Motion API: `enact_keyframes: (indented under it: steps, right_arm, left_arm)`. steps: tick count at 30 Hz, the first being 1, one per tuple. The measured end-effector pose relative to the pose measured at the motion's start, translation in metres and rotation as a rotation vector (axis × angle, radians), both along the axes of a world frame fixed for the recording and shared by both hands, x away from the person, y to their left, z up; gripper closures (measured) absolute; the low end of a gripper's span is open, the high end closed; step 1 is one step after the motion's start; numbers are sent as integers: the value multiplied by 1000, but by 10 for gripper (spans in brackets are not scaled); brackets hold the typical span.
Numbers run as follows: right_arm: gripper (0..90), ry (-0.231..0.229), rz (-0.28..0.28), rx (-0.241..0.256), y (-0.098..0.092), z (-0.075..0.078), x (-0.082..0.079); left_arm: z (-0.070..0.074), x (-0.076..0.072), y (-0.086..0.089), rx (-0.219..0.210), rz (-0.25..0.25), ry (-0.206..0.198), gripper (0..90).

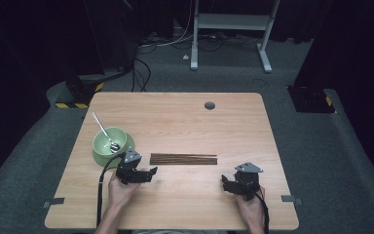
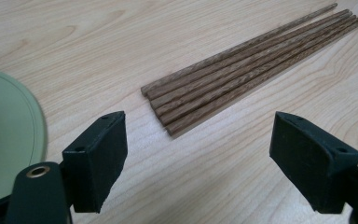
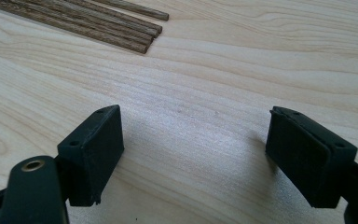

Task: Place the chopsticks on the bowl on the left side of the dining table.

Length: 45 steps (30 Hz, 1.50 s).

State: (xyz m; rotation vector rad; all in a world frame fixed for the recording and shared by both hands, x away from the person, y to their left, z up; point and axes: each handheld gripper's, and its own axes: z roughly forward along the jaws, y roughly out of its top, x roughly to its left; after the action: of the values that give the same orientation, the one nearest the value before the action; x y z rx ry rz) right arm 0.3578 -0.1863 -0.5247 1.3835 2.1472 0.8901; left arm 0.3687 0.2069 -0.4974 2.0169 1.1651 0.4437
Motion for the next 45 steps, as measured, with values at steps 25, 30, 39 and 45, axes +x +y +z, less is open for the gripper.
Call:
enact_keyframes:
  steps: [25,30,39,45]
  right_arm:
    - [198,-3,4,0,0,0,-1]
    - [199,-3,4,0,0,0,-1]
    - [203,-4,6,0,0,0,-1]
    - [206,-5,8,1,0,0,-1]
  left_arm:
    - [16,26,-34,-23,-90,3,222]
    - [19,30,-42,-16,-102,-2,229]
    - [17,39,-50,0,-112,4,245]
    - [20,47,-59,-1,-120,6,259]
